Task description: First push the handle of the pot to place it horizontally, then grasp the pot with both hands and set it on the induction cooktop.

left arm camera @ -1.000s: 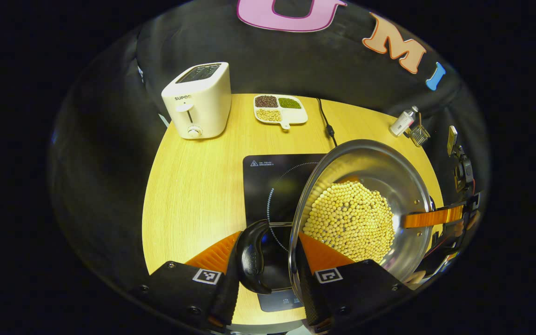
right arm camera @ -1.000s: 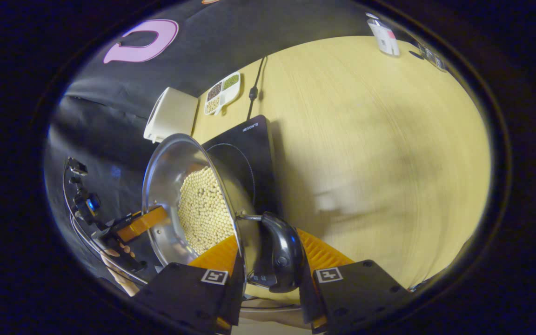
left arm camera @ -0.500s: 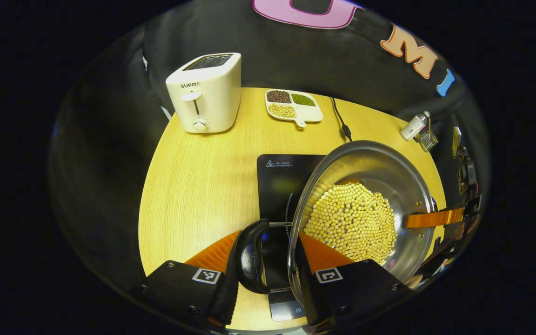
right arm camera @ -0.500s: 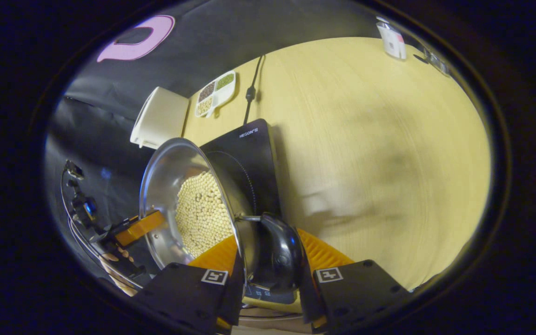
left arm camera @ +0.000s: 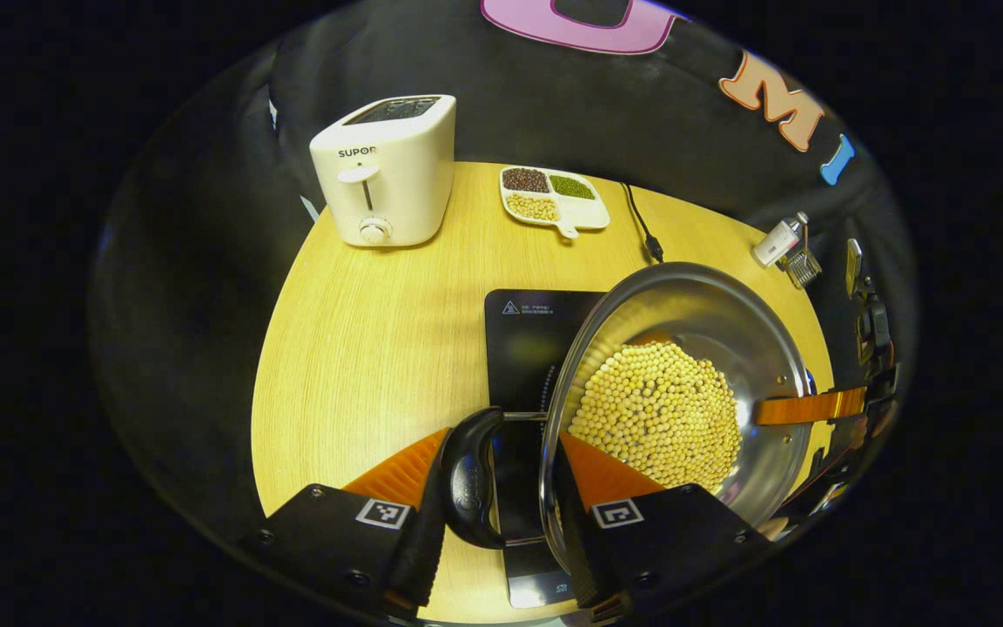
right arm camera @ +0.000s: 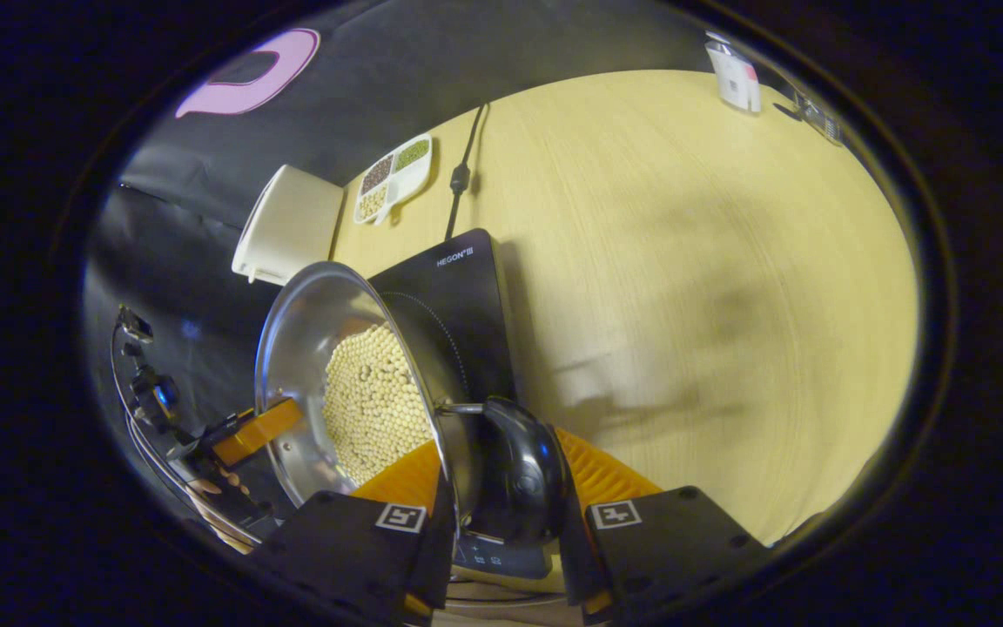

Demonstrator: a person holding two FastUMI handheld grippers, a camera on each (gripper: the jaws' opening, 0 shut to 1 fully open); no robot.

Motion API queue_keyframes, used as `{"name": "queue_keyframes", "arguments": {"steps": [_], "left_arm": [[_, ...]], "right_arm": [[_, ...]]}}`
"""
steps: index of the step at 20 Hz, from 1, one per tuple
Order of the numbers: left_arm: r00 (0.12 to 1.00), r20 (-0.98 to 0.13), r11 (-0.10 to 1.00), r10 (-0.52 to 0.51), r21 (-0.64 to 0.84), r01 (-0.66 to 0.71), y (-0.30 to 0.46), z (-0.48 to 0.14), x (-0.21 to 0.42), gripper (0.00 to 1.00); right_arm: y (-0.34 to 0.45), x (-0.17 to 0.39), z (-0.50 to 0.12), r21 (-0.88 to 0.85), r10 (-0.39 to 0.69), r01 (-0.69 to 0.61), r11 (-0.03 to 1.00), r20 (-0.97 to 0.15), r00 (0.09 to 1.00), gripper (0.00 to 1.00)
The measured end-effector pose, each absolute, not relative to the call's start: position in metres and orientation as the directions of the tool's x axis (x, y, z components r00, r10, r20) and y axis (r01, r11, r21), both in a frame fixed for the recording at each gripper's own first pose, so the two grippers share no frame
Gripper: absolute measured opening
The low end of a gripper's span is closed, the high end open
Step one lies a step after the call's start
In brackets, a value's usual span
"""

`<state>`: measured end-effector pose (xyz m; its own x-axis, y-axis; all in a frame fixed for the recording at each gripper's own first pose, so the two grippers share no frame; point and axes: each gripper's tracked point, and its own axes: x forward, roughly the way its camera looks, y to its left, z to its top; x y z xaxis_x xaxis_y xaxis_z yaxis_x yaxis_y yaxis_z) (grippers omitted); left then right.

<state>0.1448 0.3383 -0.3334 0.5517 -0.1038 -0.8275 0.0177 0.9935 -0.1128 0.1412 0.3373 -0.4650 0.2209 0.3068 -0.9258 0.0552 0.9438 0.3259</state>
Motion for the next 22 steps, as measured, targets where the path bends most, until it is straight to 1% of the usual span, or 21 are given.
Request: {"name": "queue_keyframes", "arguments": {"steps": [1,2,4,5,6,7,8,9,10,11,12,14,15,16,17,18,22], "left_arm": [[0.553,-0.827,0.994,-0.100,-0.111,0.013,0.339,-0.334,0.145,0.61],[0.552,-0.828,0.994,-0.096,-0.108,0.012,0.339,-0.332,0.145,0.64],[0.553,-0.828,0.994,-0.094,-0.107,0.009,0.340,-0.329,0.145,0.63],[0.552,-0.828,0.994,-0.093,-0.108,0.005,0.340,-0.329,0.145,0.65],[0.554,-0.828,0.994,-0.089,-0.107,0.000,0.340,-0.328,0.145,0.63],[0.555,-0.828,0.994,-0.084,-0.105,-0.005,0.340,-0.329,0.145,0.64],[0.555,-0.828,0.995,-0.077,-0.103,-0.015,0.341,-0.330,0.145,0.65],[0.554,-0.830,0.994,-0.070,-0.106,-0.034,0.340,-0.329,0.143,0.68],[0.566,-0.822,0.993,-0.066,-0.112,-0.046,0.338,-0.325,0.143,0.67],[0.592,-0.804,0.991,-0.062,-0.119,-0.058,0.336,-0.320,0.145,0.70],[0.621,-0.782,0.990,-0.063,-0.129,-0.061,0.334,-0.309,0.143,0.80],[0.663,-0.747,0.989,-0.039,-0.123,-0.080,0.332,-0.292,0.136,1.00],[0.680,-0.733,0.989,-0.026,-0.118,-0.089,0.333,-0.286,0.134,0.98],[0.691,-0.723,0.988,-0.014,-0.116,-0.101,0.332,-0.280,0.130,0.98],[0.704,-0.710,0.987,-0.007,-0.119,-0.110,0.331,-0.273,0.126,0.98],[0.715,-0.699,0.986,-0.004,-0.120,-0.112,0.329,-0.267,0.122,0.98],[0.727,-0.687,0.991,0.008,-0.092,-0.098,0.317,-0.251,0.095,0.98]], "right_arm": [[0.337,0.142,-0.465,0.325,0.306,0.055,0.944,-0.926,0.223,0.54],[0.337,0.142,-0.465,0.324,0.304,0.055,0.944,-0.925,0.227,0.54],[0.337,0.143,-0.465,0.323,0.303,0.052,0.945,-0.924,0.235,0.54],[0.337,0.145,-0.465,0.323,0.303,0.052,0.945,-0.923,0.237,0.54],[0.337,0.144,-0.465,0.323,0.303,0.051,0.945,-0.922,0.240,0.54],[0.336,0.145,-0.464,0.325,0.304,0.048,0.945,-0.921,0.242,0.48],[0.337,0.144,-0.465,0.325,0.306,0.046,0.944,-0.921,0.241,0.48],[0.336,0.143,-0.461,0.324,0.305,0.041,0.945,-0.921,0.244,0.50],[0.339,0.141,-0.459,0.333,0.316,0.035,0.942,-0.917,0.244,0.56],[0.343,0.138,-0.459,0.349,0.330,0.028,0.937,-0.907,0.260,0.51],[0.344,0.145,-0.445,0.368,0.345,0.024,0.930,-0.892,0.292,0.51],[0.342,0.150,-0.426,0.394,0.363,0.013,0.919,-0.858,0.364,0.79],[0.339,0.154,-0.413,0.399,0.363,0.007,0.917,-0.841,0.402,0.93],[0.333,0.156,-0.404,0.399,0.356,0.003,0.917,-0.823,0.442,1.00],[0.327,0.156,-0.392,0.396,0.349,-0.003,0.918,-0.807,0.476,1.00],[0.321,0.154,-0.382,0.389,0.340,-0.010,0.921,-0.792,0.508,0.92],[0.292,0.144,-0.343,0.313,0.269,-0.042,0.949,-0.730,0.628,0.92]]}}
